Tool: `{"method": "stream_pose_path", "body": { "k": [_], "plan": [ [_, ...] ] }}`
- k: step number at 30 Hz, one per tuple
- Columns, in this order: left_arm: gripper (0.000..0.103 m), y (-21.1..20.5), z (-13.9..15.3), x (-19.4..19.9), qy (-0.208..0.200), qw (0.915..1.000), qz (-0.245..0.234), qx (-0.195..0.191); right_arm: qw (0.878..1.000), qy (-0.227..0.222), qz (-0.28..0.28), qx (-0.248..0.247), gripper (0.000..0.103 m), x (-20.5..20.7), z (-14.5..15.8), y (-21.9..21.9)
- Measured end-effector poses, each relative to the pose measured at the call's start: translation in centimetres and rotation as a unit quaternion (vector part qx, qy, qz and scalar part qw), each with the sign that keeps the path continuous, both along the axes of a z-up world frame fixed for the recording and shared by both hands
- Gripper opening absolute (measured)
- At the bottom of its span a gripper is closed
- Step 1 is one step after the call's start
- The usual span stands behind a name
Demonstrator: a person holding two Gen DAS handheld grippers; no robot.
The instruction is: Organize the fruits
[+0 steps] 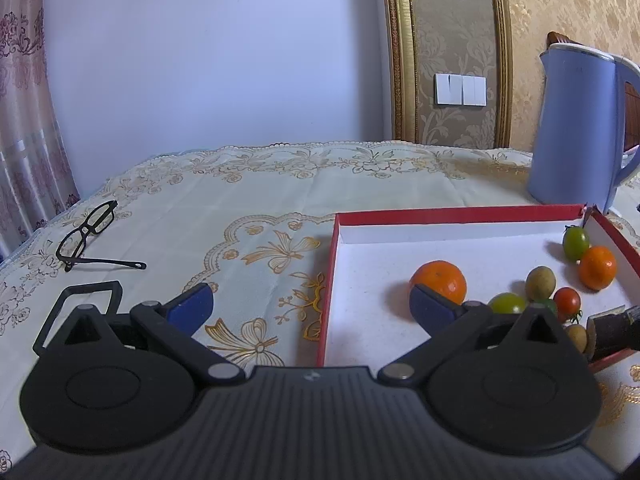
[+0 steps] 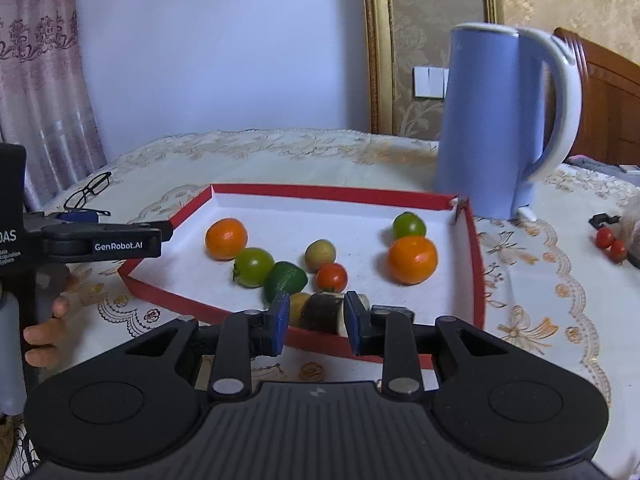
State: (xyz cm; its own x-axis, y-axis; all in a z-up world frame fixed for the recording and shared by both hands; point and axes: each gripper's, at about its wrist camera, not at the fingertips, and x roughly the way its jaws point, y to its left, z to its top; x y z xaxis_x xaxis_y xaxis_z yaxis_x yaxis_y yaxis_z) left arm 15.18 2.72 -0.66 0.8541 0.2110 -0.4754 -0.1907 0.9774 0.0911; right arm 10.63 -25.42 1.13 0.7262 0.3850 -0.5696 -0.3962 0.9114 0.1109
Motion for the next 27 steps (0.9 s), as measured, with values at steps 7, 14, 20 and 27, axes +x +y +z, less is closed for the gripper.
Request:
{"method": "stream_pose_path", "body": {
  "k": [7,14,20,27],
  "plan": [
    [0.103,-0.1,-0.1,0.0,0.0,1.0,-0.004,0.002,0.996,-0.063,-0.051,-0.04,0.032,-2.0,0.5,0.8],
    [0.103,-0.5,-0.2,0.1,0.002,1.0,-0.003,0.005,0.979,-0.142,-0.113,-0.096,0.087,-7.7,0.3,0.4],
    [0.103,-1.3,0.3,-0.9,0.004,1.0,-0.002,0.009,0.987,-0.08,-0.124,-0.066,0.088,-8.1,-1.2,-1.5],
    [0.103,-2.3,0.7,-3.5,0.02,0.9992,-0.029,-0.016,0.988,-0.046,-0.137,-0.05,0.102,-7.4,-2.9,-0.8]
  ]
}}
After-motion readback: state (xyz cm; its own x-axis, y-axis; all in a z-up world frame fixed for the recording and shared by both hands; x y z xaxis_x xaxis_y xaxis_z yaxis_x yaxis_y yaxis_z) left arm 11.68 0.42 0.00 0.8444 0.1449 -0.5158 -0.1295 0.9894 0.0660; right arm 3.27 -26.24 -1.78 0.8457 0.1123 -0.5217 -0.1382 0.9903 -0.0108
